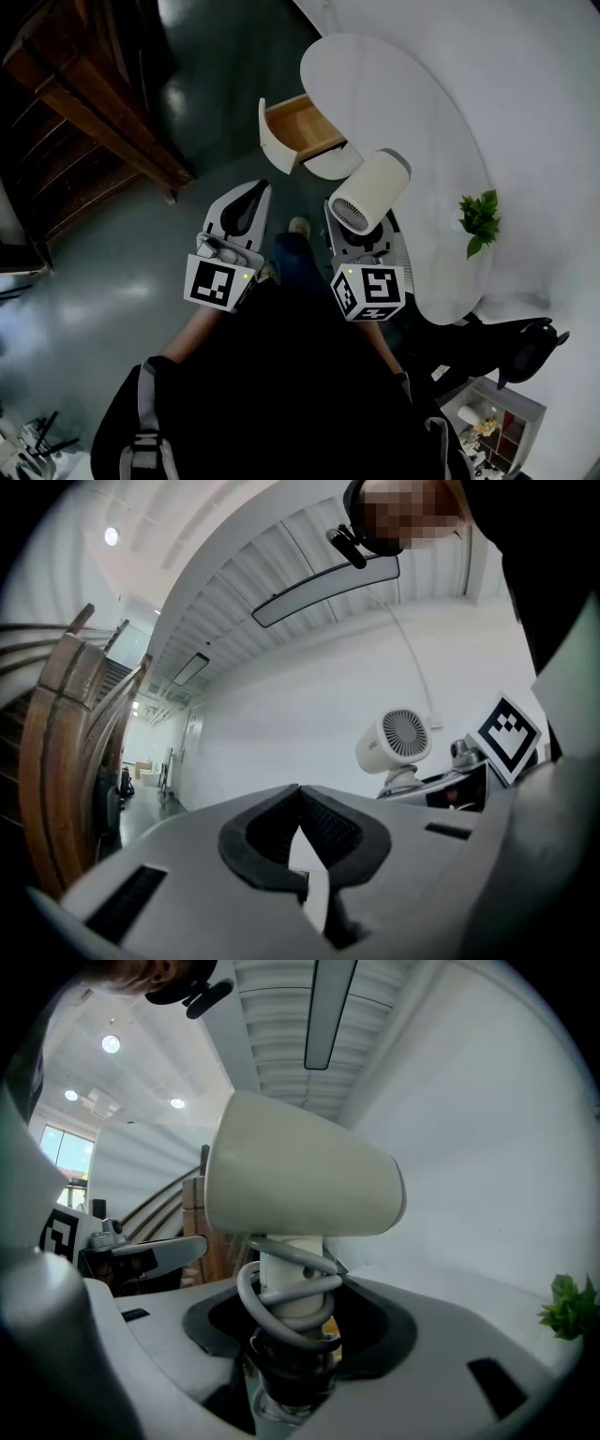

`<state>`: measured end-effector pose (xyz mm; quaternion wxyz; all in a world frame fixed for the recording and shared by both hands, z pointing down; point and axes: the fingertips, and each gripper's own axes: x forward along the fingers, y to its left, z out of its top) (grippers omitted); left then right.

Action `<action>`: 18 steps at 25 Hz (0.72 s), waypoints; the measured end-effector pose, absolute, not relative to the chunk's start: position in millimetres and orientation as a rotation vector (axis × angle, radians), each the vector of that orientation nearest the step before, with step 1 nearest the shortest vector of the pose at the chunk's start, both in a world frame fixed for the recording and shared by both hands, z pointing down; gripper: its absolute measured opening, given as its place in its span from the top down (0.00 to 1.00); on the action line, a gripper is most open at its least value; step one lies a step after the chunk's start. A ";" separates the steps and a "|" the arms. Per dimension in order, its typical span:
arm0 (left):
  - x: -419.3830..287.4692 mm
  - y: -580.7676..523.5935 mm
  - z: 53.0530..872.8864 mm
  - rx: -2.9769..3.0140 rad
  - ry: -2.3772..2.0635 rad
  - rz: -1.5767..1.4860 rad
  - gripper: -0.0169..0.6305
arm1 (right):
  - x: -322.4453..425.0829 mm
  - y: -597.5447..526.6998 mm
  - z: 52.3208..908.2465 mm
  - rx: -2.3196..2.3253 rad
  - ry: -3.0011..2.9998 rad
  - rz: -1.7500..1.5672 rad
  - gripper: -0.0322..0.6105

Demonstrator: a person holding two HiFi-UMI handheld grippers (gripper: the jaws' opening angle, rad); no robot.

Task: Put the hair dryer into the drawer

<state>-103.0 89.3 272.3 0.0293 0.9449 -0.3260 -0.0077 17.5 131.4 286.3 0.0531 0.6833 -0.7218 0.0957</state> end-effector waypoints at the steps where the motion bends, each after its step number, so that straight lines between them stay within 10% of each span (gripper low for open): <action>1: -101.9 86.2 271.3 2.918 -1.007 -0.035 0.96 | 17.7 126.7 286.9 2.072 -2.204 0.290 0.57; 18: -38.5 -25.9 274.5 2.912 -1.123 -0.033 0.96 | 73.2 -11.0 300.9 1.883 -2.331 0.261 0.57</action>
